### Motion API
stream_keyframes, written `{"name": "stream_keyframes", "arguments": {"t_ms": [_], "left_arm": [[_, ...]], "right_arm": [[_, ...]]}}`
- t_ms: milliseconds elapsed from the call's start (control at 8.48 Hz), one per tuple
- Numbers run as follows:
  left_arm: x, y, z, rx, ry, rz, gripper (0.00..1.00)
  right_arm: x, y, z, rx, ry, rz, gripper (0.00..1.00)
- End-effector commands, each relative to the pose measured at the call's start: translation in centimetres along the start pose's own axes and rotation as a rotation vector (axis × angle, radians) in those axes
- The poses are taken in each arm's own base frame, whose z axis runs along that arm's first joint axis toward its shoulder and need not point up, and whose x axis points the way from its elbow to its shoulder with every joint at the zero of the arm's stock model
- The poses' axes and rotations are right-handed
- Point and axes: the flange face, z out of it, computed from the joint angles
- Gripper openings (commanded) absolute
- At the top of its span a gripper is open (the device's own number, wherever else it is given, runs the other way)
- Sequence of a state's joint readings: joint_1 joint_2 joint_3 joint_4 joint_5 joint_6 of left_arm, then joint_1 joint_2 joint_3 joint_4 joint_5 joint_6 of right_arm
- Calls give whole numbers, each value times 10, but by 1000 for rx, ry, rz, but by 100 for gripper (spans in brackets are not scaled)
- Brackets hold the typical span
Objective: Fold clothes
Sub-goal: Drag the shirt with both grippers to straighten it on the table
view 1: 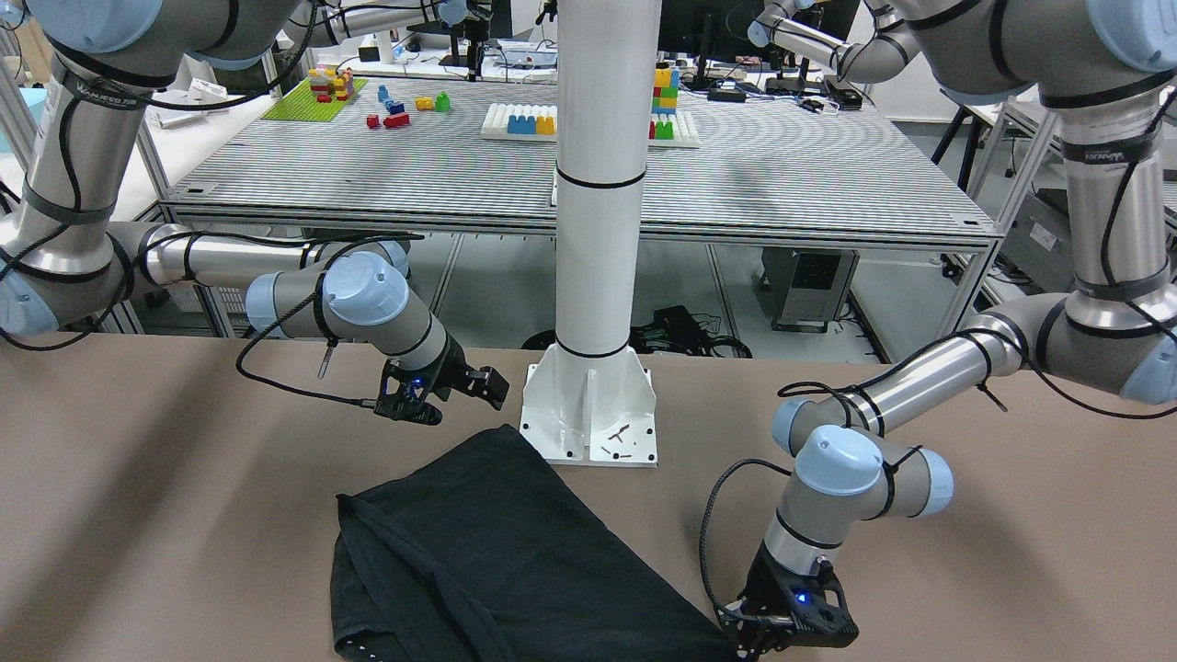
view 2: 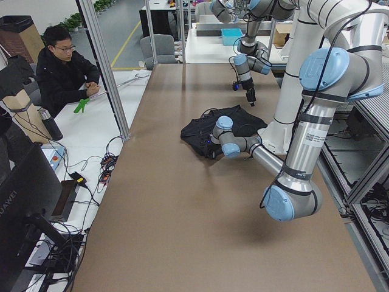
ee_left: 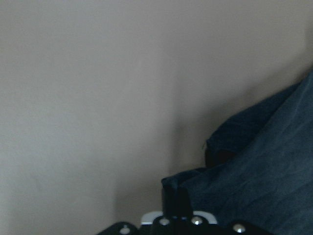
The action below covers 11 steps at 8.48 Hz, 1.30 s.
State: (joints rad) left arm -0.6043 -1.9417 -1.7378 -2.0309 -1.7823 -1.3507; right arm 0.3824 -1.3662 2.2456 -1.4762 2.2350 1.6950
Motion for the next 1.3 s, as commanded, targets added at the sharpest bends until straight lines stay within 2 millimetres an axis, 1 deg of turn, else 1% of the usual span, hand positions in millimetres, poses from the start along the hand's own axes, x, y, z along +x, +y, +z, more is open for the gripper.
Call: {"name": "stream_keyframes", "arguments": {"t_ms": [0,118,236,354,472,590,708,825,943,1179], "left_arm": [[-31,-64,5,47,-58,58,0],[-17,-105,23,63,-82,53,0],[27,-144,48,72,-99,42,0],[69,-177,66,86,-98,38,0],[96,-214,75,118,-83,32,0],[119,-247,81,141,-90,30,0],[122,-276,83,153,-119,53,0],[130,-295,83,169,-116,77,0],[151,-301,77,195,-118,81,0],[166,-302,71,205,-110,88,0]], "right_arm": [[0,-5,-4,12,-3,9,95],[-2,-6,-5,16,-7,9,95],[-1,-8,-5,17,-5,10,95],[-1,-11,-7,32,-8,15,95],[-1,-14,-7,57,-10,15,95],[-2,-16,-8,75,-14,15,95],[-1,-18,-7,93,-14,17,95],[-2,-20,-9,112,-19,16,95],[-1,-22,-8,130,-18,17,95],[-2,-24,-7,156,-19,16,95]]}}
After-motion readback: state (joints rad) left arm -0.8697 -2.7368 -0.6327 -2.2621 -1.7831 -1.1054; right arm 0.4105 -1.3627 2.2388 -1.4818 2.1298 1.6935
